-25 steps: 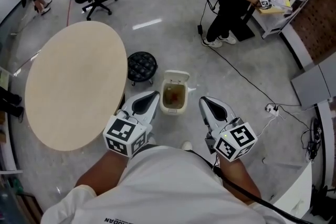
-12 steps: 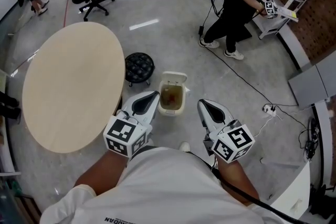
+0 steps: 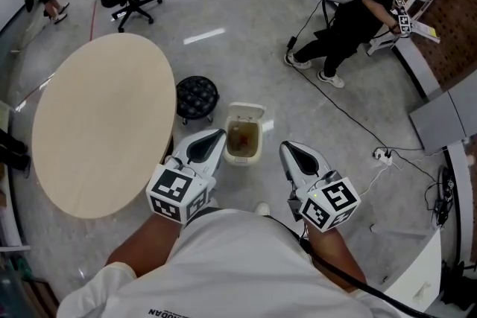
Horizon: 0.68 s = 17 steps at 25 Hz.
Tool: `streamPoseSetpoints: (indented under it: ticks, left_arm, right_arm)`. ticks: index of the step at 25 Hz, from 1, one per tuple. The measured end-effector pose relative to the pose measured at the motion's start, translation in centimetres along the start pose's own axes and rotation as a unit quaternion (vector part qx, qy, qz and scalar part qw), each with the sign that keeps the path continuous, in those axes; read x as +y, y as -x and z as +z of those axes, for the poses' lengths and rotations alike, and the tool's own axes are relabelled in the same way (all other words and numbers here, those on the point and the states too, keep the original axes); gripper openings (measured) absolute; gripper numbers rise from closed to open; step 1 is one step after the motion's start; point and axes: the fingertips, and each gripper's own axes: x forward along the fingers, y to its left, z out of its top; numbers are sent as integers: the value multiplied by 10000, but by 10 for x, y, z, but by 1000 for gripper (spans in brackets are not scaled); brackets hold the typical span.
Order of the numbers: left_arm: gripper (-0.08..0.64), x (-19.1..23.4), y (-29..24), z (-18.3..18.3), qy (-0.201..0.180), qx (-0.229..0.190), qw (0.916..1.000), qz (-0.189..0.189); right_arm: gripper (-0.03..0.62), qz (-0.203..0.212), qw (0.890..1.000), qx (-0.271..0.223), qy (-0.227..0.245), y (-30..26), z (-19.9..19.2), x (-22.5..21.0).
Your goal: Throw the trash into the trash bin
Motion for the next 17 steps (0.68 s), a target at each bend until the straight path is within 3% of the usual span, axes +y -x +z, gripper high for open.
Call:
streamPoseSetpoints:
  ticks: [17]
  left_arm:
    - [6, 1, -5, 5, 86, -75, 9999, -77]
  right_arm:
    - [2, -26, 10000, -47, -80, 1, -3, -1]
